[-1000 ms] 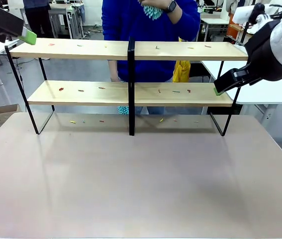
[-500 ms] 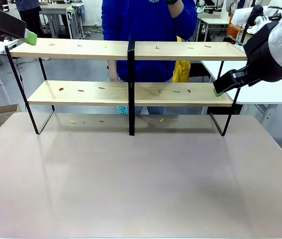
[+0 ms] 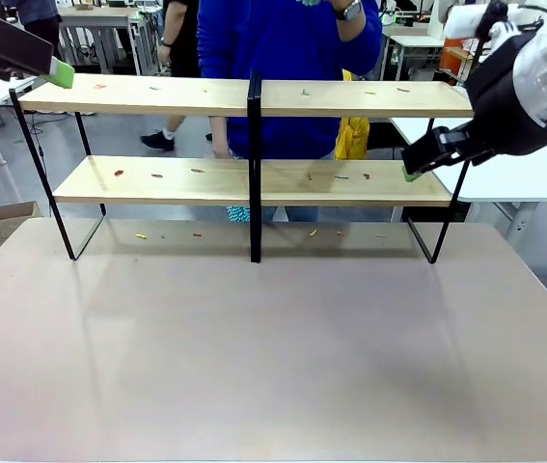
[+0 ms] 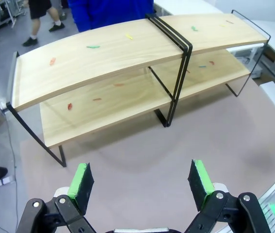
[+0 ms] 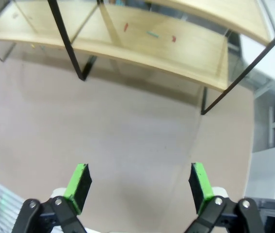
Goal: Clean the shelves.
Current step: Pick up the Duster when the human hands it over.
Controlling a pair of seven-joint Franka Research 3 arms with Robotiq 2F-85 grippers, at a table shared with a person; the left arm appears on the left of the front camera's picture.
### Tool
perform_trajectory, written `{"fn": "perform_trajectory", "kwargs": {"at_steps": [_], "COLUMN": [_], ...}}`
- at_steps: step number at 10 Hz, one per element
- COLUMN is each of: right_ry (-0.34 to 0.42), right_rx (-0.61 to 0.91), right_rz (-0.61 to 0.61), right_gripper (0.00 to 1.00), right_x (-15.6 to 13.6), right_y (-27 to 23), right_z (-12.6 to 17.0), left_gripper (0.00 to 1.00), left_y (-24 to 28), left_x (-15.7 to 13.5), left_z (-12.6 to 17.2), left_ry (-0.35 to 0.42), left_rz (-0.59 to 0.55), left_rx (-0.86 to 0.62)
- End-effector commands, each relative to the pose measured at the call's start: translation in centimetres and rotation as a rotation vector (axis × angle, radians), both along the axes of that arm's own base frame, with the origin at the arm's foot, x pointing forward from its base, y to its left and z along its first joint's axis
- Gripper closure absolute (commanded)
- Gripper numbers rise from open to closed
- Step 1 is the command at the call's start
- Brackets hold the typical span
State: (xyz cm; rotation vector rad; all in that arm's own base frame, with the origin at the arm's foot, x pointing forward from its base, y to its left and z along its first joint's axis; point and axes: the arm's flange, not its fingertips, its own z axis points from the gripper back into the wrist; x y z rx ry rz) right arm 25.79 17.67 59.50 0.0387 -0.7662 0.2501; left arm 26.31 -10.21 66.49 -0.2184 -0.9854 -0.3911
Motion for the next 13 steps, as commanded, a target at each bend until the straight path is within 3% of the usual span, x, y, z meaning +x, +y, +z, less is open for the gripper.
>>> {"fn": "perform_trajectory", "kwargs": {"at_steps": [1, 6, 9, 13], "right_ry": [-0.008, -0.055, -0.208, -0.227], "right_rx": [0.055, 0.061, 0.053, 0.041], "right_rz": [-0.111, -0.134, -0.021, 0.105], "right_gripper": [0.0, 0.0, 0.0, 0.0], "right_x": [-2.1, -4.3, -4.5, -2.5], "right_y": [2.5, 3.1, 2.4, 0.7], "right_z": [1.4, 2.5, 4.0, 5.8], "left_gripper": [0.0, 0.0, 0.0, 0.0], "left_y": [0.2, 0.2, 0.2, 0.2], "left_x": [0.0, 0.0, 0.0, 0.0], "left_z": [0.1, 0.1, 0.1, 0.1], "left_ry": [0.0, 0.0, 0.0, 0.0], "left_rz": [0.002, 0.002, 0.002, 0.002], "left_rx": [-0.002, -0.002, -0.002, -0.002]}}
